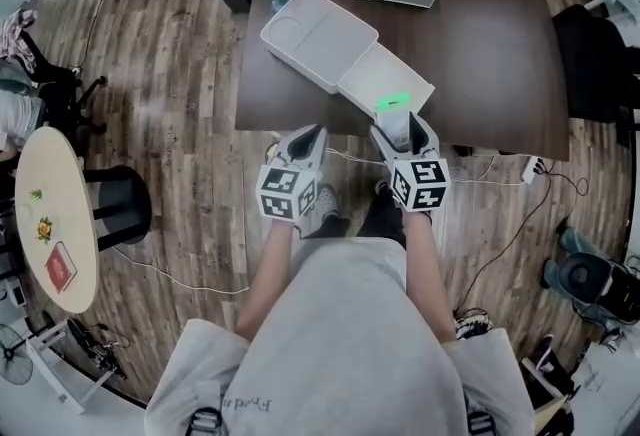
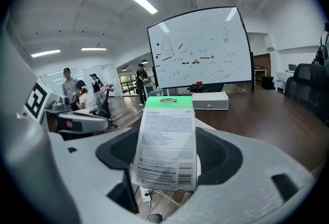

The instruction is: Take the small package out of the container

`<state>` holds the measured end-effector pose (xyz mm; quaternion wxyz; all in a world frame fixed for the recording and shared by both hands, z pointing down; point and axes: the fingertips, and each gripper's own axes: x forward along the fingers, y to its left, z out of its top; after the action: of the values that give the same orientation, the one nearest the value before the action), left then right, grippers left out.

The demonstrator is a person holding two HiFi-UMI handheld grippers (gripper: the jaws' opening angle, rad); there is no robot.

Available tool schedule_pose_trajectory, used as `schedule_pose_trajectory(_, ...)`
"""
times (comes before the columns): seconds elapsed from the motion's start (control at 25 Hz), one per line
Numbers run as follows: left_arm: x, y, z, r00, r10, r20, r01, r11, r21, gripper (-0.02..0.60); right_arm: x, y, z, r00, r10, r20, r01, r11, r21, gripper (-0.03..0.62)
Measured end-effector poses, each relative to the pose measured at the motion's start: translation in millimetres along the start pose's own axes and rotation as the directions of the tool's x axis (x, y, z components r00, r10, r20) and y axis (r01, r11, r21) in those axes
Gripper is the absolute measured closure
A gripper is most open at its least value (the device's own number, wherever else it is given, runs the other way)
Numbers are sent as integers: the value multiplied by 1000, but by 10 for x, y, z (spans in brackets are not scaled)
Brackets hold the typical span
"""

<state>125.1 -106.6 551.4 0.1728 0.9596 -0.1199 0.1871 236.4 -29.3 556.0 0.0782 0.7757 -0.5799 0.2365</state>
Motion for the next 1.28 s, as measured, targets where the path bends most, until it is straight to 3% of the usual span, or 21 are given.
schedule_pose_trajectory(0.48,204,-275,118,1000,-25,4,24,999,36,575,-26,-10,-89,999,47,-28,-48,998,-47,244)
schedule_pose_trajectory(0.92,147,-409,4,999,-46,2,46,998,36,575,-151,-38,-61,999,45,14,-45,999,-10,244)
schedule_pose_trajectory(1.12,129,-549,-95,994,-107,18,105,991,85,577,-223,-26,-194,999,34,24,-34,999,24,244)
schedule_pose_trajectory(1.28,63,-478,-110,996,-86,11,84,989,118,577,-192,45,-206,999,45,30,-45,999,19,244)
